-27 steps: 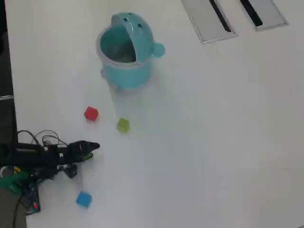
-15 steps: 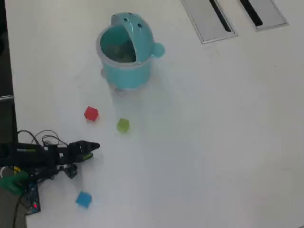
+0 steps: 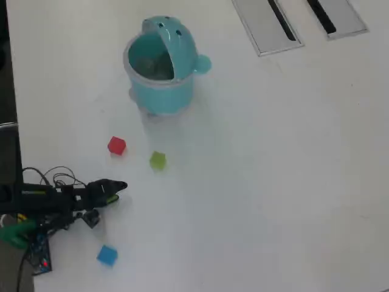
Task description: Grasp RGB lego blocks and put them in the bin one by one.
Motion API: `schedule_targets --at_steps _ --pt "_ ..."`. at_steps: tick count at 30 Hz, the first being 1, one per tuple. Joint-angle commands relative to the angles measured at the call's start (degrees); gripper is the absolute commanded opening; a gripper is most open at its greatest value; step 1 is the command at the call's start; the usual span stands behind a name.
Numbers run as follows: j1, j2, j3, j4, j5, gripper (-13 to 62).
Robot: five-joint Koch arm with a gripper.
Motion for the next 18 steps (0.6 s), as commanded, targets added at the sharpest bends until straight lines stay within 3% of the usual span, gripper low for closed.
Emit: schedule_targets --at_steps 1,18 --pt "-0.35 3.16 4.13 3.96 -0.70 34.0" --pt "-0.70 3.43 3.87 -9.49 -0.97 33.8"
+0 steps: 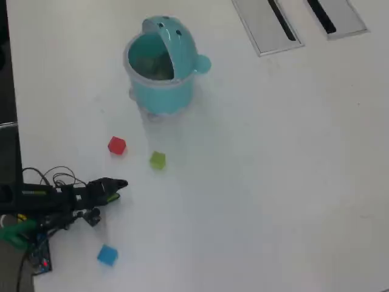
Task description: Grasp RGB lego blocks and put them in the bin one by one.
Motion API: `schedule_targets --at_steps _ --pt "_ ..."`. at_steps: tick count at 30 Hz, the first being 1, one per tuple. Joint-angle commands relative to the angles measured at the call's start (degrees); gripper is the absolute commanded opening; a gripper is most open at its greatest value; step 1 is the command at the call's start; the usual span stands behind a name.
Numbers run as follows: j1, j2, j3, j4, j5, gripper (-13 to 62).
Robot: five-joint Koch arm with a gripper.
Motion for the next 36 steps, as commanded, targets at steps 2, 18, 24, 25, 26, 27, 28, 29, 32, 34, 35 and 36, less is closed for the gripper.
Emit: schedule_targets --at_steps 2,18,24,25,26,27,28,29,32,34,35,36 --pt "0.00 3.43 3.87 -6.86 -1.93 33.8" --pt "-2.99 3.60 2.81 -26.72 -20.92 33.5" --pt "-6.59 3.69 2.29 -32.78 -36.21 32.9" --pt "-7.56 3.69 2.46 -34.72 -39.90 32.8" --pt "-8.17 3.69 2.46 -36.04 -45.09 32.3" --pt "-9.05 3.69 2.29 -36.91 -49.13 32.3" --pt "-9.93 3.69 2.02 -37.88 -52.03 32.3" --pt "-10.63 3.69 1.67 -38.14 -54.49 32.3" --pt "-12.74 3.69 0.26 -37.97 -59.94 32.3" --pt "-15.56 3.69 -0.70 -37.27 -61.17 32.4" --pt "-16.35 3.69 -0.70 -37.09 -62.40 32.4" --pt "-16.96 3.69 -0.70 -36.91 -63.81 32.5"
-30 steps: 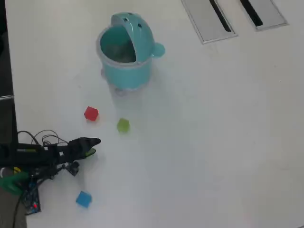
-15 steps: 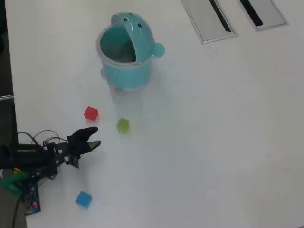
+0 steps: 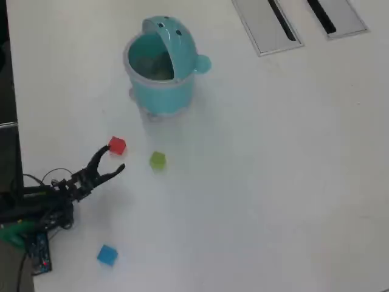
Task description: Grasp RGB lego blocks and put them in the bin one by one.
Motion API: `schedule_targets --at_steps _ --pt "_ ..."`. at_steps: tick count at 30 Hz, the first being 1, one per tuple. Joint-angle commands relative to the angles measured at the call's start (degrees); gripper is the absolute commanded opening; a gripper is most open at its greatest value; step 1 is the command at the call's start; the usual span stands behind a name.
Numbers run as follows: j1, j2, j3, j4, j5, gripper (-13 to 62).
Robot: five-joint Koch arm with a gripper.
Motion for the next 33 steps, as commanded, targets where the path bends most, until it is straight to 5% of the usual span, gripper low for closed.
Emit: schedule_targets --at_steps 1,23,33 --pt "-1.41 3.69 -0.18 -2.99 -4.48 32.5" --pt "0.09 3.87 -8.26 12.66 -28.39 32.5" --pt "-12.13 3.43 -15.12 30.23 -27.60 32.7"
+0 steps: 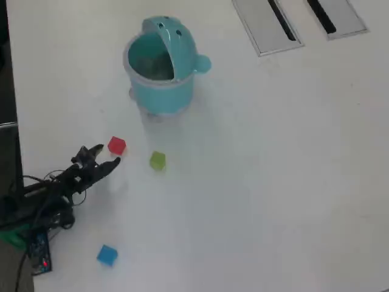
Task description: Grasp RGB lego blocks and put them in the bin one by one.
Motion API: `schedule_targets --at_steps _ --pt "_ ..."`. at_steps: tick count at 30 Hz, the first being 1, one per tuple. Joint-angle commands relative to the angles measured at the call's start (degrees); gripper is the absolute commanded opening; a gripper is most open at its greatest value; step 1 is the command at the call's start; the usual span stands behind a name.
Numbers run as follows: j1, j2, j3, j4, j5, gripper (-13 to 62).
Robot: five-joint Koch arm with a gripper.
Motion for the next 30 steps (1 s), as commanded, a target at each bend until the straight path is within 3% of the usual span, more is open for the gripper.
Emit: schedule_targets --at_steps 1,11,30 --pt "-1.85 3.34 -5.62 1.85 -2.37 32.6" --pt "-8.35 -6.68 -14.68 5.89 -2.37 32.6" --pt "-9.49 -29.18 -23.99 1.67 -3.87 32.6"
